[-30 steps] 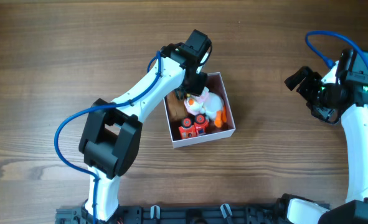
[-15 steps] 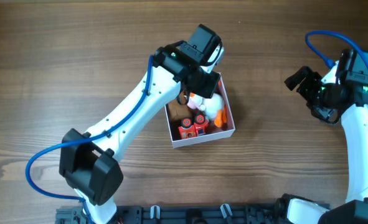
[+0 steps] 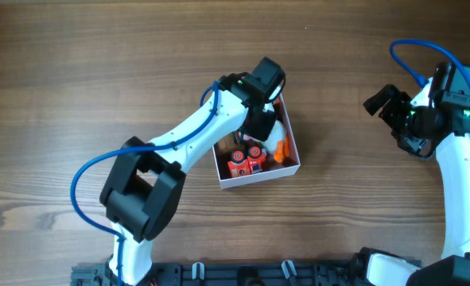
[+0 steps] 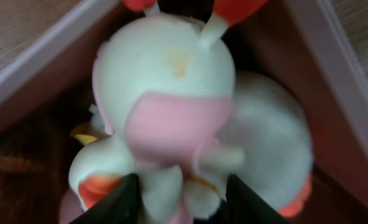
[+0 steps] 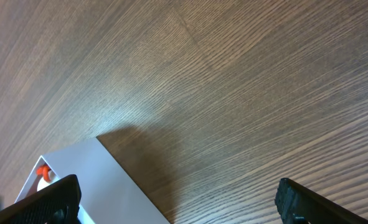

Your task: Pack container

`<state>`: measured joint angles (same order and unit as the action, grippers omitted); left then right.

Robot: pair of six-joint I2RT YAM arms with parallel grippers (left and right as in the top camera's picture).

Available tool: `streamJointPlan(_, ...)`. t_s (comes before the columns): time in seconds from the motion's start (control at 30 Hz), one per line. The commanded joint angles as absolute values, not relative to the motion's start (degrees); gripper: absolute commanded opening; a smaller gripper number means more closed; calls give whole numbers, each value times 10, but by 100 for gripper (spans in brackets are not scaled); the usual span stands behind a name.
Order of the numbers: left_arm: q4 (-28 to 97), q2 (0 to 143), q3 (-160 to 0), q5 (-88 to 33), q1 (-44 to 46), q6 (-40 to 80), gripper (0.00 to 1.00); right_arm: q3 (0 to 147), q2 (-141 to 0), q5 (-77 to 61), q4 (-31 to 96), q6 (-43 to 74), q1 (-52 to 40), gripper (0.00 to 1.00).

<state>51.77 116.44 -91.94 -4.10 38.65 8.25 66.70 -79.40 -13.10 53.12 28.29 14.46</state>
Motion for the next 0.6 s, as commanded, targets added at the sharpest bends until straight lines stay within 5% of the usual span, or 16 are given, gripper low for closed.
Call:
streamJointPlan(0.0, 529, 1084, -965, -31, 394, 82, 51, 671, -795, -138, 530, 286, 145, 100)
streamJointPlan(0.13, 532, 1084, -961, -32, 396, 82, 49, 671, -795, -138, 530, 287, 145, 100)
streamJointPlan(0.23, 529, 1134, -947, -31, 399, 82, 29, 671, -795, -138, 530, 287, 145, 100)
streamJointPlan(0.37, 516, 1209, -947, -29, 392, 82, 29, 671, -795, -138, 530, 286, 145, 100)
streamJointPlan(0.47, 514, 1222, -947, -18, 389, 81, 45, 671, -795, -138, 530, 286, 145, 100)
streamJointPlan(0.57, 526, 1213, -955, -18, 387, 77, 46, 671, -795, -138, 530, 287, 145, 100)
